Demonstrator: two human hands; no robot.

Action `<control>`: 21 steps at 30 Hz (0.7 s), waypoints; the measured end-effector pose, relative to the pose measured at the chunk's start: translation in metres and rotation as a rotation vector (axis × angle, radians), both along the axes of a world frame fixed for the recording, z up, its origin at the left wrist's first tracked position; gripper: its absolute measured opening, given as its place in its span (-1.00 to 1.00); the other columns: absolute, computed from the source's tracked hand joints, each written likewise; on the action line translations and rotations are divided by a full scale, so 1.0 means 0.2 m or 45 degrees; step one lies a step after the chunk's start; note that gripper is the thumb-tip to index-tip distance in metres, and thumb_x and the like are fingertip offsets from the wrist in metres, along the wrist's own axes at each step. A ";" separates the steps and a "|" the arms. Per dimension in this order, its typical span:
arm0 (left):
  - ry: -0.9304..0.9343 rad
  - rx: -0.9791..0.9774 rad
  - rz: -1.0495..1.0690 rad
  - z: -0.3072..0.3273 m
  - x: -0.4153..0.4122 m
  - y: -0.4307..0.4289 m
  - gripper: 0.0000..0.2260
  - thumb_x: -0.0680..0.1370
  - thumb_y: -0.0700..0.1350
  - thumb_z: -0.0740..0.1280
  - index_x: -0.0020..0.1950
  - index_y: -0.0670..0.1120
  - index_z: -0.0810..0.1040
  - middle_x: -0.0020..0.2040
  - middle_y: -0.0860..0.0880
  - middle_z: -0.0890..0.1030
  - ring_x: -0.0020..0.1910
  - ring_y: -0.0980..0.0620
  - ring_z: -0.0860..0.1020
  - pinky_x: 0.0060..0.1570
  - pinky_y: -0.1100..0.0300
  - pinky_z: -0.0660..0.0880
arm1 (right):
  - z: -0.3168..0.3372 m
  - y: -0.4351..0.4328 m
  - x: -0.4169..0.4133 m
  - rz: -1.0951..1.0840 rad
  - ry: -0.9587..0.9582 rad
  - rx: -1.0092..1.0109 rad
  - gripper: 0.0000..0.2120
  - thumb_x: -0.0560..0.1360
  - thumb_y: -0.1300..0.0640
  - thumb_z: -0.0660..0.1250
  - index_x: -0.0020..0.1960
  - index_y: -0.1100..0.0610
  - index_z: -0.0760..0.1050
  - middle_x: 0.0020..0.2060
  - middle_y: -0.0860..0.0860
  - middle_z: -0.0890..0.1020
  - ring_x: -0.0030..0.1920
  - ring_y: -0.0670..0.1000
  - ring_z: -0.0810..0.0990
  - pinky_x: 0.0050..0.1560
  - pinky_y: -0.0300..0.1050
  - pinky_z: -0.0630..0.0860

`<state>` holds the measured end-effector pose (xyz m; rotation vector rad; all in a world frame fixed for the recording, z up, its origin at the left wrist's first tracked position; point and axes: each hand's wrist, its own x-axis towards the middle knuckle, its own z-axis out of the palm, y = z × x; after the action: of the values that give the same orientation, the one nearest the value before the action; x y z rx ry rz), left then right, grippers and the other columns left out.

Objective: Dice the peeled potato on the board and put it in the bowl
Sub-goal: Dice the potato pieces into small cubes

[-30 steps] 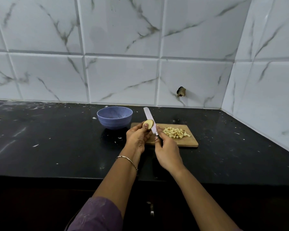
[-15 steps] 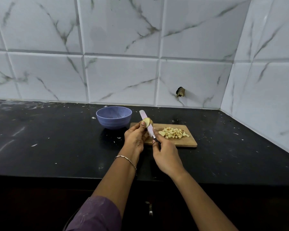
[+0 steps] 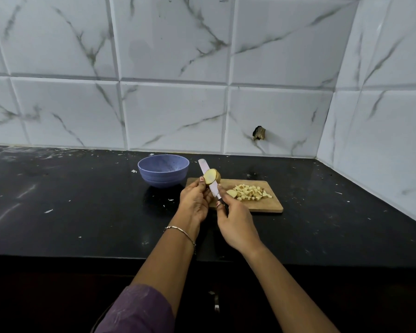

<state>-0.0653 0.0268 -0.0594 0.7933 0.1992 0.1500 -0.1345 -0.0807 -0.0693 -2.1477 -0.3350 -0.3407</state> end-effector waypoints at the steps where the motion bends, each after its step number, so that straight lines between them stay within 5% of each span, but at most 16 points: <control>1: -0.002 -0.006 0.004 0.00 0.00 0.00 -0.81 0.66 -0.23 0.21 -0.09 -0.26 0.54 -0.37 -0.11 0.67 -0.44 0.04 0.64 -0.34 0.17 0.61 | 0.00 0.00 0.00 -0.003 0.007 0.004 -0.56 0.65 0.16 0.17 0.53 -0.01 0.30 0.35 -0.08 0.53 0.28 -0.05 0.51 0.16 -0.31 0.40; 9: 0.030 0.014 -0.033 0.00 0.00 -0.01 -0.85 0.64 -0.24 0.25 -0.07 -0.26 0.55 -0.41 -0.08 0.65 -0.49 0.06 0.62 -0.43 0.22 0.60 | 0.01 0.02 0.05 -0.013 0.030 -0.004 -0.54 0.64 0.16 0.16 0.52 -0.08 0.30 0.14 0.00 0.64 -0.02 -0.04 0.58 -0.04 -0.23 0.44; 14: 0.045 -0.022 0.011 0.00 0.01 -0.01 -0.86 0.63 -0.24 0.27 -0.09 -0.25 0.55 -0.39 -0.11 0.65 -0.50 0.04 0.62 -0.44 0.19 0.61 | 0.01 0.01 0.05 0.035 0.029 0.012 -0.56 0.65 0.15 0.18 0.51 -0.04 0.33 0.35 -0.08 0.53 0.30 -0.02 0.51 0.21 -0.24 0.42; 17: 0.026 -0.096 0.027 0.01 0.02 -0.01 -0.86 0.61 -0.23 0.31 -0.11 -0.25 0.56 -0.25 -0.19 0.65 -0.45 0.00 0.63 -0.39 0.15 0.63 | 0.00 0.02 0.02 0.064 0.005 -0.051 -0.57 0.64 0.15 0.18 0.50 -0.05 0.35 0.35 -0.09 0.53 0.34 -0.02 0.48 0.27 -0.17 0.42; 21: 0.014 -0.084 0.030 0.02 0.02 -0.02 -0.88 0.58 -0.26 0.34 -0.14 -0.25 0.54 -0.36 -0.15 0.66 -0.44 -0.01 0.65 -0.38 0.17 0.63 | 0.00 0.03 0.03 0.059 -0.029 -0.030 -0.55 0.64 0.16 0.17 0.51 -0.09 0.32 0.34 -0.06 0.54 0.33 0.02 0.49 0.27 -0.11 0.43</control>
<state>-0.0608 0.0235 -0.0558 0.7268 0.2231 0.1607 -0.1293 -0.0748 -0.0696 -2.1573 -0.4030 -0.3359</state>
